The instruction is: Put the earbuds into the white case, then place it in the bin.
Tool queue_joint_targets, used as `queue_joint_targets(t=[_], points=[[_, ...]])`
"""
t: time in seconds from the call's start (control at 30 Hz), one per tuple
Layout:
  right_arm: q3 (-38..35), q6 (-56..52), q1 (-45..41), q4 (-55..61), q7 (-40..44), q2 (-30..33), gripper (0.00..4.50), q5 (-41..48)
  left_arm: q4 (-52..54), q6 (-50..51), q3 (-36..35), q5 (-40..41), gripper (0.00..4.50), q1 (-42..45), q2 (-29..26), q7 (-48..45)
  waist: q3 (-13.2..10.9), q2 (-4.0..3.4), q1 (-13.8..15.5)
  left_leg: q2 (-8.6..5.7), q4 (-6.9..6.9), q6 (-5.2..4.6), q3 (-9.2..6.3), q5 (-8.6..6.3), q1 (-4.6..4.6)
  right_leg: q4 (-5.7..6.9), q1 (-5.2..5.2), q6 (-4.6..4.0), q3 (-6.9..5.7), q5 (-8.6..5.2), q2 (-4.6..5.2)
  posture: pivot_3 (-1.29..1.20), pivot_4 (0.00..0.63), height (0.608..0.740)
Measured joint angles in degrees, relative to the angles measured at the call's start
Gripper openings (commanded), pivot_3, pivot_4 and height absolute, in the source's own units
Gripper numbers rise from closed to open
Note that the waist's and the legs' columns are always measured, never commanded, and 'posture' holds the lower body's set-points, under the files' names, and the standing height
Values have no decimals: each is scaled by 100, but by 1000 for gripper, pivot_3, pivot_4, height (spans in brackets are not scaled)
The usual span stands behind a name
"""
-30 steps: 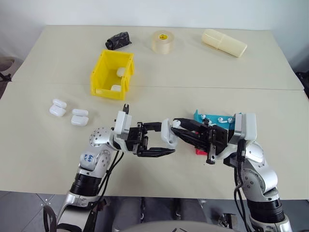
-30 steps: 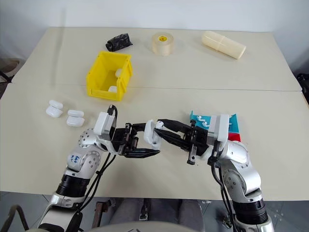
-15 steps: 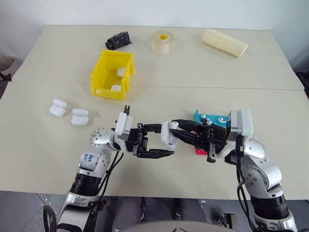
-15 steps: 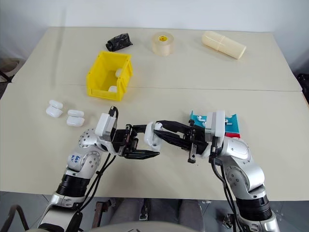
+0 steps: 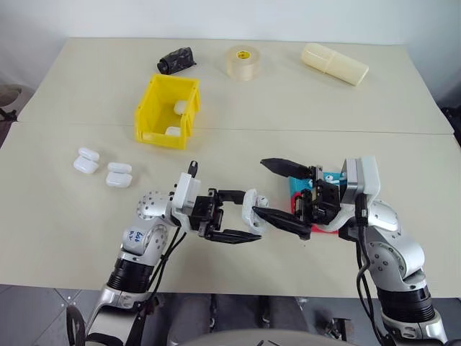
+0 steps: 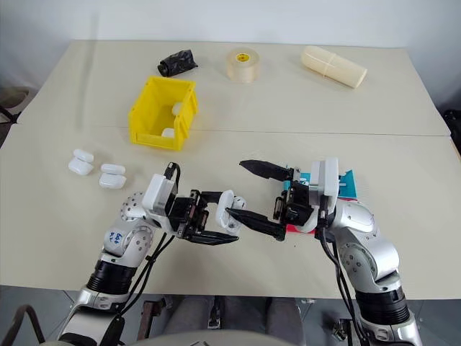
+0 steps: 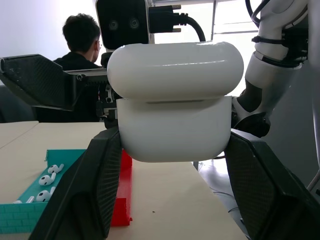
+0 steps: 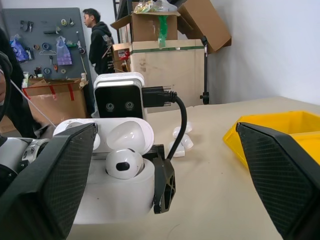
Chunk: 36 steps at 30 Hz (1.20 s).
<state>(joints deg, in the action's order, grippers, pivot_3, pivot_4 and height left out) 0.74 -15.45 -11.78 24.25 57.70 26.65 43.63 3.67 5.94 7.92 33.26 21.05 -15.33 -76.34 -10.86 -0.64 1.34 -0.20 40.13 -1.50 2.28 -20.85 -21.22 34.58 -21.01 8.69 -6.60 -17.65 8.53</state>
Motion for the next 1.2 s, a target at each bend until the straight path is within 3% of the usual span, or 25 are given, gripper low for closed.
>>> queue_joint_targets(t=[0.17,0.37,0.53,0.7,0.9,1.0,1.2], points=[[-378,-120,349,174,54,498,4471,94,11,-67,-19,-35,2742,-1,-2,124,0,0,18,0,-2,-2,-2,-1,-4,-6,1,0,-2,0,3,0,150,740],[-1517,-9,1284,199,426,1411,4471,19,7,-270,-257,-86,2742,-185,-192,330,-1,1,13,0,-8,-4,0,-2,0,-13,6,0,-5,0,1,0,150,740],[-2429,890,1991,-836,1285,1945,4471,-629,7,-436,-338,-215,2742,-384,-307,456,-1,2,25,0,-6,-5,-2,-2,11,-25,27,5,-8,3,2,0,150,740],[-2829,1817,1938,-2372,1696,2177,4471,-1206,9,-597,-274,-410,2742,-387,-265,643,-2,-3,13,2,-7,-5,0,-2,16,-32,32,7,-8,4,1,0,150,740],[-2680,1871,1381,-2944,1862,2668,4471,-1512,-5,-785,-221,-659,2742,-375,-179,923,-3,-10,-19,14,-7,-4,4,-1,17,-36,32,9,-9,5,-1,0,150,740],[-2229,1151,922,-2680,1618,3081,4471,-1713,-8,-802,-210,-678,2742,-377,-131,1026,-3,-13,-1,29,-4,-2,-1,0,15,-33,30,9,-11,5,-1,0,150,740],[-777,-763,-905,-2343,1010,3694,4471,-2403,-11,-811,-92,-733,2742,-382,-93,1135,-3,-16,22,24,-2,-2,-17,0,1,-44,30,10,-23,6,4,0,150,740]])
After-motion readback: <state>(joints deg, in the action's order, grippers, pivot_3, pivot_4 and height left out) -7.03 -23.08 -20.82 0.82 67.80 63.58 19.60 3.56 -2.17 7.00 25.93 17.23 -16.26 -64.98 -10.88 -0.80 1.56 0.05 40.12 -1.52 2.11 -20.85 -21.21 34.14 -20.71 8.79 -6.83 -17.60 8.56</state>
